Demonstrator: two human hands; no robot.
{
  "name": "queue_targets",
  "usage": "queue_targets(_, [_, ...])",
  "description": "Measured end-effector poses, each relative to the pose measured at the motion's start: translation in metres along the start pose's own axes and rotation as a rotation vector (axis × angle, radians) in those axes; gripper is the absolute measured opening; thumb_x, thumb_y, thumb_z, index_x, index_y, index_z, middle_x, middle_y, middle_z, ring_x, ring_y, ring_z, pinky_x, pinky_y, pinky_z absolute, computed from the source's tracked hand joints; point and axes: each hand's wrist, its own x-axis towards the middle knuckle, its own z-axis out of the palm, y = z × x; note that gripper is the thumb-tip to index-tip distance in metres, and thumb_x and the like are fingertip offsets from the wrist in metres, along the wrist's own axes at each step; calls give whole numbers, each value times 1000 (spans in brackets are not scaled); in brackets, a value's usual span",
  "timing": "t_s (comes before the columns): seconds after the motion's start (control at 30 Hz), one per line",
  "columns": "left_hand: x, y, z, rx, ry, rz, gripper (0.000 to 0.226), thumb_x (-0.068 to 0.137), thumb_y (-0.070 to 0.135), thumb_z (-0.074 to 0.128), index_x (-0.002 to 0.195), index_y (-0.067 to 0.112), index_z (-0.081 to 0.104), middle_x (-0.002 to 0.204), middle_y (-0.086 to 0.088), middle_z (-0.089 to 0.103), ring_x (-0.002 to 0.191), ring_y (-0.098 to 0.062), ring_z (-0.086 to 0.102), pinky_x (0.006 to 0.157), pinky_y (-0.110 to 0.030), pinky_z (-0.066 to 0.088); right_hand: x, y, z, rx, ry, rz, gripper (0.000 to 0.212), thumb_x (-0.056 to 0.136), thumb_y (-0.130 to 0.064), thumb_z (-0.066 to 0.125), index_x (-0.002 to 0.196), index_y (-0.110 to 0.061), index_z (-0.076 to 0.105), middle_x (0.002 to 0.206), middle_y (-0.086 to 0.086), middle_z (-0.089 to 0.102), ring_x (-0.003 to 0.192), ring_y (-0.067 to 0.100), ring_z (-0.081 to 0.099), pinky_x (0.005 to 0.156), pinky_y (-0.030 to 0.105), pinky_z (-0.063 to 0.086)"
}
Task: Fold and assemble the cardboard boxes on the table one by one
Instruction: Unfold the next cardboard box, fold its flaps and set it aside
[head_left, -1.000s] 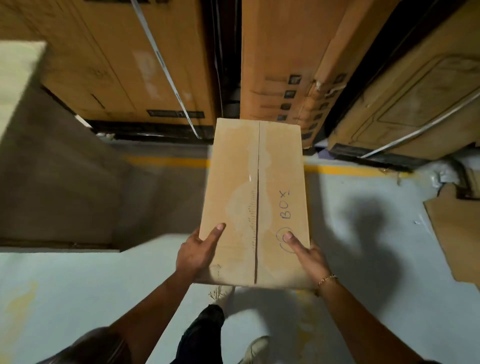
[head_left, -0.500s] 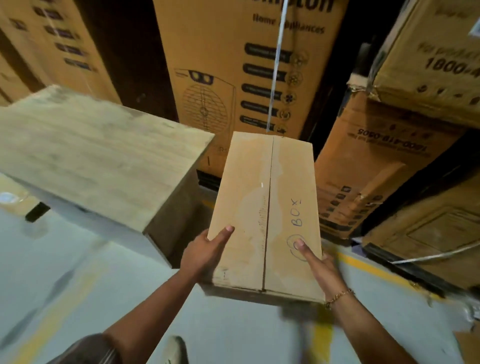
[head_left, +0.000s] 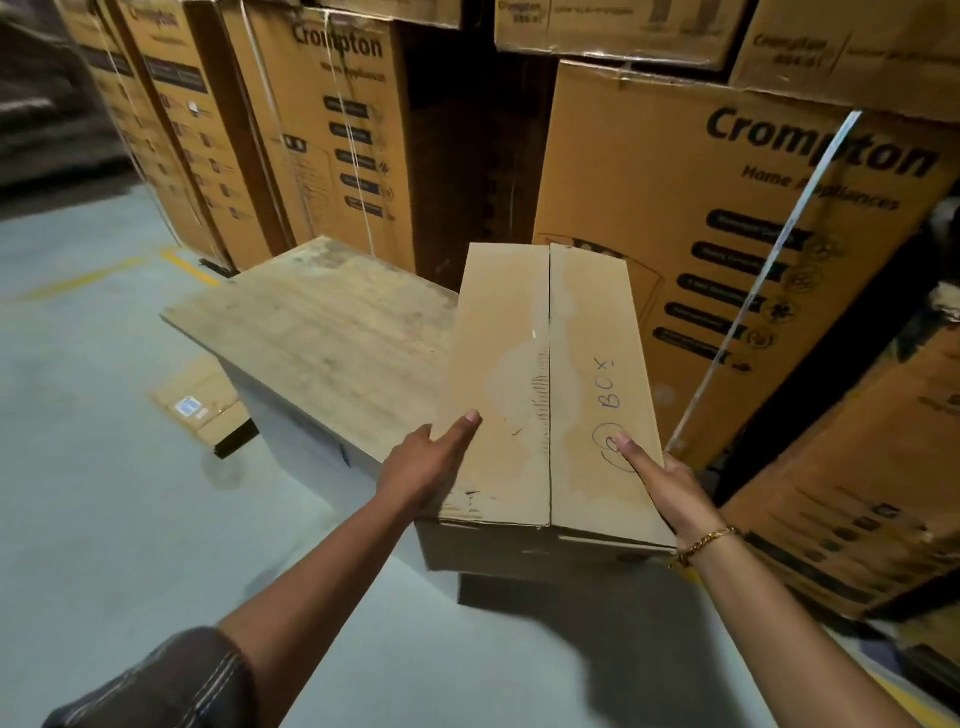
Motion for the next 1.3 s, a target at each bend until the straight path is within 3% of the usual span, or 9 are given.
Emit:
queue_targets(0.2, [59,-37,-70,-34,53,-46,113,80,92,41,158,10,31,162,-13,35,146,-35,37,115,-48,33,35,-40,94,-30,-66,-44,40,86,-55,69,114,-29,59,93,-14,65,83,2,59,76,26,45])
queue_targets(0.33, [107,-53,-98,-14,73,-82,113,80,92,39,158,10,31,163,-13,35,146,-36,38,114,-49,33,71,-59,144,-20,-106,-31,44,83,-55,71,116,-27,63,94,-12,70,86,6,65,68,25,50])
queue_targets(0.4, [135,-60,-111,-5,80,-96,115,78,94,37,158,11,31,163,-14,34,146,-37,38,115,-50,34,94,-67,169,-24,-119,-16,52,80,-58,73,118,-24,67,97,-6,75,91,14,71,73,29,56])
queue_targets(0.57, [214,-66,-146,-1,102,-145,114,80,92,36,158,9,31,163,-16,34,145,-38,38,116,-50,33,163,-95,231,-53,-160,-33,45,84,-59,68,117,-28,64,99,-6,73,92,12,68,70,25,50])
queue_targets(0.77, [291,-87,-192,-10,118,-223,117,76,95,37,157,10,34,161,-17,36,144,-40,40,116,-53,34,219,-120,306,-100,-197,1,50,87,-59,65,125,-26,60,115,0,68,101,17,60,87,30,42])
queue_targets(0.97, [358,-104,-228,63,81,-223,107,83,87,42,156,10,35,160,-16,37,144,-38,40,116,-52,34,247,-125,366,-132,-108,100,74,78,-69,68,133,-21,57,125,-1,66,112,21,61,99,36,48])
queue_targets(1.1, [378,-121,-242,117,39,-170,120,70,96,37,156,13,36,158,-14,42,141,-37,45,111,-51,40,251,-132,404,-560,58,-72,103,72,-87,52,153,-28,28,156,2,39,136,29,43,109,47,40])
queue_targets(1.2, [385,-130,-243,177,42,-102,112,77,94,38,155,15,37,152,-12,51,133,-35,53,103,-48,45,246,-158,444,-887,166,-336,95,83,-82,42,158,-31,13,167,-5,6,152,23,11,121,48,16])
queue_targets(1.3, [387,-133,-242,229,81,-33,96,84,87,39,156,24,32,153,-5,50,131,-32,55,100,-48,47,247,-185,478,-1112,53,-415,90,87,-72,45,159,-33,7,168,-4,-1,154,22,4,122,45,11])
